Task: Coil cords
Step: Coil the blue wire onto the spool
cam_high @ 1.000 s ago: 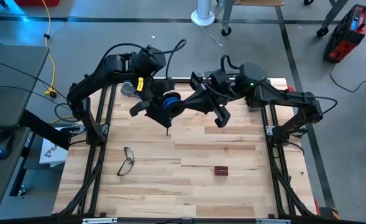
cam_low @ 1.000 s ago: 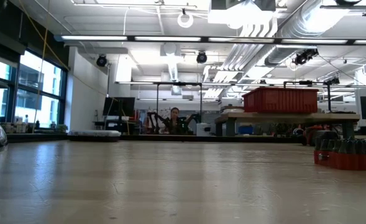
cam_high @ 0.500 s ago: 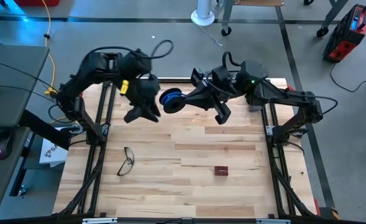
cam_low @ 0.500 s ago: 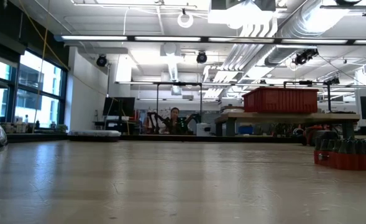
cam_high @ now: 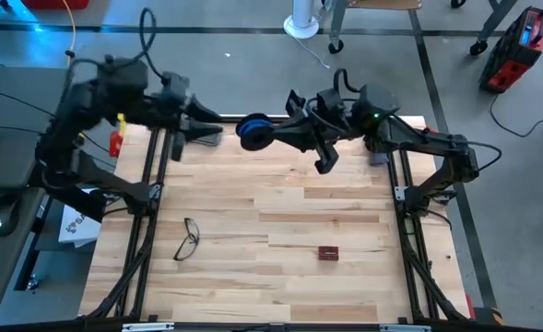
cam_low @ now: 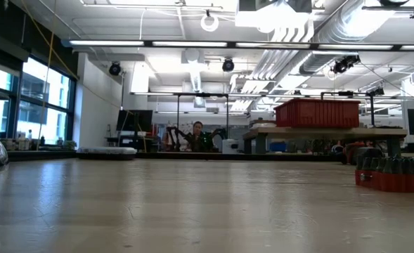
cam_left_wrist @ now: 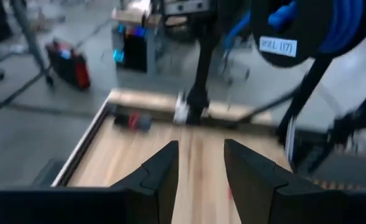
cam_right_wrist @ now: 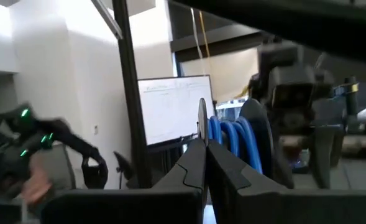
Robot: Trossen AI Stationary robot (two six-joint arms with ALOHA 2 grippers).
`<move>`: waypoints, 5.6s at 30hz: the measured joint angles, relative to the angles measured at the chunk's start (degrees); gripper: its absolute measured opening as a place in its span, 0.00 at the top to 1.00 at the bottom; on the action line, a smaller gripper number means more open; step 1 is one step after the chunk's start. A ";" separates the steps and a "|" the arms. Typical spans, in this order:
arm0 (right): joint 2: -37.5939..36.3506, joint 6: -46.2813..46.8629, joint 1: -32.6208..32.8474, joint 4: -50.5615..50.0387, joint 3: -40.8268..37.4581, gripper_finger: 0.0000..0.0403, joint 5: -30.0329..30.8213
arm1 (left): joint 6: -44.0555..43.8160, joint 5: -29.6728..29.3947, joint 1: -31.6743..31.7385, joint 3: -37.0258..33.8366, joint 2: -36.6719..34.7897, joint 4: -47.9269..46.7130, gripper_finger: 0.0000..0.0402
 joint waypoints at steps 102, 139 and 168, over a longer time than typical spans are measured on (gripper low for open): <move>-2.27 -2.34 -1.49 4.85 0.00 1.00 3.23 | -13.05 5.61 -6.65 -34.29 5.59 64.71 1.00; -5.64 -5.16 -3.71 -3.47 0.02 1.00 6.40 | -16.15 1.10 -3.57 -34.42 10.41 84.44 0.74; -5.60 -4.26 -3.71 -1.30 0.02 1.00 5.44 | -8.76 6.05 -3.99 -16.30 22.93 80.58 0.59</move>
